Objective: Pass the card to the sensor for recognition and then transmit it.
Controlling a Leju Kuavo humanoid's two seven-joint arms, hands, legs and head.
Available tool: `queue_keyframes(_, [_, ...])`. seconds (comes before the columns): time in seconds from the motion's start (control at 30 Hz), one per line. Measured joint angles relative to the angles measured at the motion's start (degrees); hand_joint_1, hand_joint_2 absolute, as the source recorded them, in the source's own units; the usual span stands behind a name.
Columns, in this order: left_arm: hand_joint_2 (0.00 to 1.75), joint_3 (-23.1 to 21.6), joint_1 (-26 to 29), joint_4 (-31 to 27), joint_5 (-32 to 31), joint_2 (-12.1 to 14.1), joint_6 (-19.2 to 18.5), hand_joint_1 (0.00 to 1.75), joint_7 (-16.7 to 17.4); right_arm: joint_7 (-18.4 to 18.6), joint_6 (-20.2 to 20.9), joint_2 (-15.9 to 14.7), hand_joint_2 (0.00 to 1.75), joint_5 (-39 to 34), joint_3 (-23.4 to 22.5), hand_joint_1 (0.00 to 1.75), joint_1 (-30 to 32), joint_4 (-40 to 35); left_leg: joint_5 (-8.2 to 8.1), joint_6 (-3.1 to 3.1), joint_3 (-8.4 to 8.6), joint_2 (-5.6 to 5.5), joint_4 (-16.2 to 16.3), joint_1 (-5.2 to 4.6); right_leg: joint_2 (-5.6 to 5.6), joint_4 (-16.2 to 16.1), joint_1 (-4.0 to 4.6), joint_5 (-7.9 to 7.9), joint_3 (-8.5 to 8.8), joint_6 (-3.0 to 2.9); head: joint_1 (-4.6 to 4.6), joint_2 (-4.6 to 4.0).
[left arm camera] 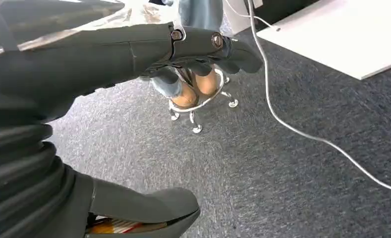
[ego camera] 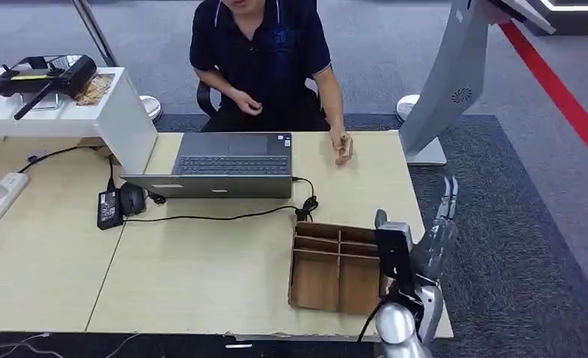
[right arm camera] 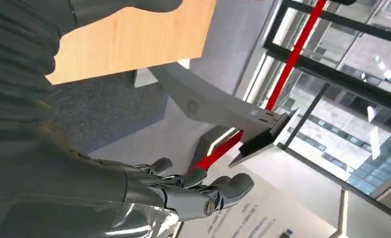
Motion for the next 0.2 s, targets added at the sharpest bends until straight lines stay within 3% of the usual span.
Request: queue_keyframes(0.2, [1.75,0.94,0.02,-0.33,-0.15,-0.15,0.0,0.0,0.09,0.0,-0.02,0.06,1.75,0.77,-3.34,0.0,0.82,-0.02,0.0,0.0,0.0,0.0,0.0,0.0,0.0,0.0,0.0,0.0,0.0,0.0,0.0,0.0])
